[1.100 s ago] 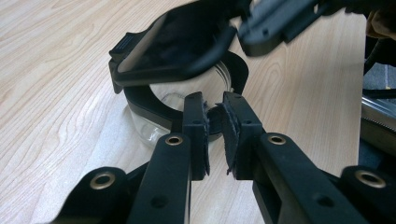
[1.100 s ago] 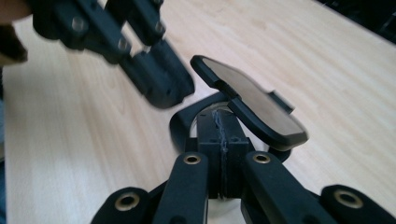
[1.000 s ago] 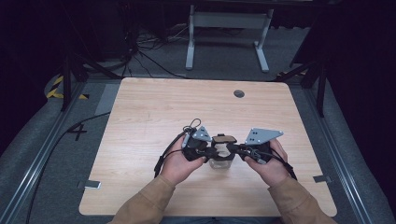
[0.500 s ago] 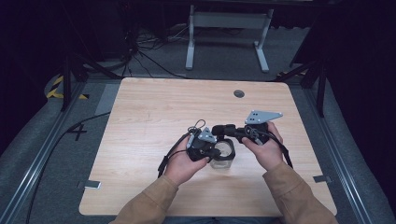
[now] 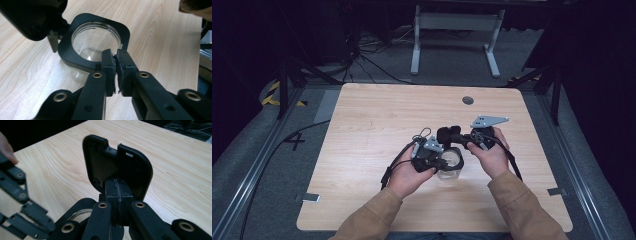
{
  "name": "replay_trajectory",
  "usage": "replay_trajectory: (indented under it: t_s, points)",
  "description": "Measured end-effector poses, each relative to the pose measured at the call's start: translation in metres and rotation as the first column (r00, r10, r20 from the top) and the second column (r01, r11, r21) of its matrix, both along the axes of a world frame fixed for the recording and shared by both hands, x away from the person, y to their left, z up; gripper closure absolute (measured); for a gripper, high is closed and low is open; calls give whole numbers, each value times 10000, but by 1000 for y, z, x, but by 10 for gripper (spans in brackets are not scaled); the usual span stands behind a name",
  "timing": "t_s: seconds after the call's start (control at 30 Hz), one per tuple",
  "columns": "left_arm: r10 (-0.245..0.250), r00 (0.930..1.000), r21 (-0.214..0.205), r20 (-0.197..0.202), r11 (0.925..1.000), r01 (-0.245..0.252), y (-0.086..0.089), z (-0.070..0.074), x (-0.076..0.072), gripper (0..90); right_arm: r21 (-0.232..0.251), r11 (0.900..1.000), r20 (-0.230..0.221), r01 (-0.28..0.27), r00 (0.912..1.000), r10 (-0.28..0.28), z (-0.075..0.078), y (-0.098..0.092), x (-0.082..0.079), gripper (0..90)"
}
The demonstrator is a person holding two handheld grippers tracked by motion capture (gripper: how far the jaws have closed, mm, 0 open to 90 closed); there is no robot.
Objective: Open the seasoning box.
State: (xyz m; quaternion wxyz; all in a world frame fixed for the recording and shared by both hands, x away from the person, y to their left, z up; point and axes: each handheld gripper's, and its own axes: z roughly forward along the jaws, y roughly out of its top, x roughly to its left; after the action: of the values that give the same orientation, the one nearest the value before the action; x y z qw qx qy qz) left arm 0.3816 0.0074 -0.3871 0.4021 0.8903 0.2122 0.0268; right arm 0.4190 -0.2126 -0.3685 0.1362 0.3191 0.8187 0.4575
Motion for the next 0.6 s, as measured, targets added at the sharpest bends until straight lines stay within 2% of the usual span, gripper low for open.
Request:
replay_trajectory:
  t_s: [0.17,0.33,0.37,0.4,0.43,0.47,0.5,0.53,0.6]
  points:
    - [125,9999,-255,50,9996,-124,12,9,0,800,61,9998,343,-183,9992,180,13,-10,-12,892]
    - [432,9990,-356,145,9985,-426,34,20,-3,770,102,9999,627,-33,9980,26,22,-30,-25,822]
    - [432,9990,-356,145,9985,-426,34,20,-3,756,102,9999,627,-33,9980,26,22,-30,-25,822]
    - [538,9985,-320,70,9981,-535,41,21,-3,756,115,9999,655,-1,9978,-6,24,-35,-28,798]
    - [692,9976,-298,90,9972,-689,51,22,-4,722,60,10000,554,8,9985,-12,25,-48,-33,700]
    - [692,9976,-298,90,9972,-689,51,22,-4,706,60,10000,554,8,9985,-12,25,-48,-33,700]
    - [886,9960,-199,86,9959,-884,61,21,-5,684,-108,9999,449,53,9990,-48,23,-57,-38,617]
    - [886,9960,-199,86,9959,-884,61,21,-5,665,-108,9999,449,53,9990,-48,23,-57,-38,617]
    - [982,9952,-162,42,9950,-981,71,21,-6,643,-150,9998,311,154,9994,-149,21,-65,-41,551]
